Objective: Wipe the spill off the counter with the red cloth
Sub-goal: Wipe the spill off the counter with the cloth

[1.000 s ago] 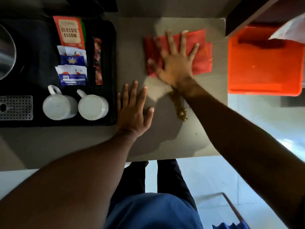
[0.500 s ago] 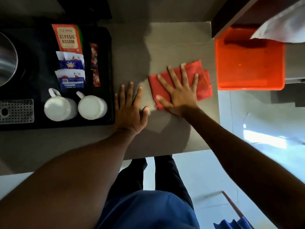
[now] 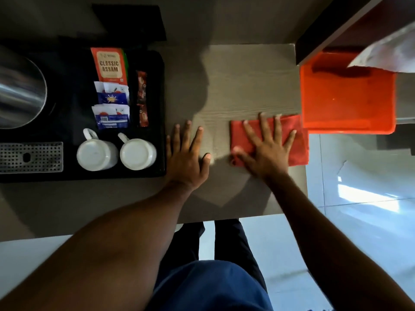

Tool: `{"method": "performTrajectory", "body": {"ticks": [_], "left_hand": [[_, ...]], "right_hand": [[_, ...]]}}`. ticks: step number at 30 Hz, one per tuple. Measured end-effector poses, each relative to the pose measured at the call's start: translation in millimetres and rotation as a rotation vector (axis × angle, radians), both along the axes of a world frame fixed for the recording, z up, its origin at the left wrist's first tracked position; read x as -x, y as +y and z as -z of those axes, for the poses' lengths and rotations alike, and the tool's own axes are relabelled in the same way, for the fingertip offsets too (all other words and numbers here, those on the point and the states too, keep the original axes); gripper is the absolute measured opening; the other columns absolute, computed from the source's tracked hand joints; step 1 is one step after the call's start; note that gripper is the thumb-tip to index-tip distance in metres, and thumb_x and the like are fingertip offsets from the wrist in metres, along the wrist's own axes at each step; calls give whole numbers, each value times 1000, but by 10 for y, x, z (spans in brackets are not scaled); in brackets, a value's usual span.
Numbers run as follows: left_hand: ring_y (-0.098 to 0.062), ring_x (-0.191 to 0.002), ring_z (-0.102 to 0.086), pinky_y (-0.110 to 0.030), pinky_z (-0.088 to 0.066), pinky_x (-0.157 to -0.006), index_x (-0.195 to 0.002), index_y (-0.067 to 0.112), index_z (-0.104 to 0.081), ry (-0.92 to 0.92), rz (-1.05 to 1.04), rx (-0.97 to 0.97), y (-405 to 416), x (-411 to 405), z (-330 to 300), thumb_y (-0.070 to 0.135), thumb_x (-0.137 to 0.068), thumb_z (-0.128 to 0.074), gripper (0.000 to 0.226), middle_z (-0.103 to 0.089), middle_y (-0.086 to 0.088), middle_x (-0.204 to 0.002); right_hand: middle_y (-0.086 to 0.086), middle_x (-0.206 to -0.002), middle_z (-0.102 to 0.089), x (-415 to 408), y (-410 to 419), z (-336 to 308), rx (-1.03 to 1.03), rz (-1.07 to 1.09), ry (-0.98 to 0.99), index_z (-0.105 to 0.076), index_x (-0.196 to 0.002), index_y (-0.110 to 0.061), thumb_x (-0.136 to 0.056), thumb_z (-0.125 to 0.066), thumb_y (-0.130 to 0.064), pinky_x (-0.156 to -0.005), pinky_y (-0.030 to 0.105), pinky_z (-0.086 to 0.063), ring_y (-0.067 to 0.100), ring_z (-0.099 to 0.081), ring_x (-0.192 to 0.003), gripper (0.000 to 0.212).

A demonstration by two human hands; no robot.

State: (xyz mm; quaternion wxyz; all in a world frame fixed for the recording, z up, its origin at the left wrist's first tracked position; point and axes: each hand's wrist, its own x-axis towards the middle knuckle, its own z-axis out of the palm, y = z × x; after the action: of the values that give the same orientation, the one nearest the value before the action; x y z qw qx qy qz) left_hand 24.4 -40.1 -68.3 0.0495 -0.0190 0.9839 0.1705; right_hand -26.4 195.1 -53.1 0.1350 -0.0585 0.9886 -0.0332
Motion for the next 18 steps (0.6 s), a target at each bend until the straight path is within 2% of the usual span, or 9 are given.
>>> {"method": "performTrajectory", "body": {"ticks": [2,4,6,9,11,15,18], "left_hand": [[-40,-156,-16,-57,-10,-125,-158,22,-35,2,2,10,-4,19,17,53,-89,-46,77,-23,-12,-170],[-41,-155,-17,-56,-10,-125,-158,20,-35,-2,4,12,-1,22,0,54,-91,-43,76,-24,-13,-169],[-41,-155,-17,-57,-10,-125,-158,19,-36,-1,4,-2,10,-2,-31,54,-92,-40,74,-25,-15,-169],[-41,-156,-17,-57,-10,-125,-158,18,-37,10,2,-35,8,-1,-82,54,-94,-38,74,-25,-15,-168],[-41,-156,-17,-58,-10,-126,-158,17,-37,0,2,-31,5,5,-102,52,-94,-40,73,-25,-15,-168],[-42,-155,-17,-59,-11,-126,-157,16,-38,5,5,-45,11,0,-108,51,-94,-42,73,-26,-16,-168],[-43,-155,-17,-60,-12,-125,-157,16,-38,9,9,-41,5,5,-99,50,-93,-45,73,-26,-17,-168]], "right_hand": [[-3,-174,-11,450,-79,30,52,265,16,-16,-158,-52,-85,-25,-89,-114,81,-1,41,-1,-160,82],[1,-174,-9,735,-290,37,82,401,15,-16,-159,-50,-85,-21,-89,-112,83,2,44,1,-159,84],[3,-174,-10,657,-445,57,79,307,8,-16,-160,-46,-88,-20,-85,-112,83,0,45,-2,-158,82],[1,-173,-16,-87,-357,36,27,20,36,-22,-160,-45,-91,-24,-82,-115,81,-6,42,-9,-159,77],[0,-172,-19,-573,-97,21,15,-37,3,-26,-158,-47,-89,-25,-85,-115,80,-10,39,-12,-159,79],[-3,-173,-16,-618,301,-11,-2,35,-53,-24,-156,-51,-84,-24,-90,-116,80,-8,38,-10,-159,82],[-6,-174,-10,-199,140,-2,28,274,-29,-16,-157,-53,-83,-26,-91,-117,78,0,36,-3,-161,84]]}}
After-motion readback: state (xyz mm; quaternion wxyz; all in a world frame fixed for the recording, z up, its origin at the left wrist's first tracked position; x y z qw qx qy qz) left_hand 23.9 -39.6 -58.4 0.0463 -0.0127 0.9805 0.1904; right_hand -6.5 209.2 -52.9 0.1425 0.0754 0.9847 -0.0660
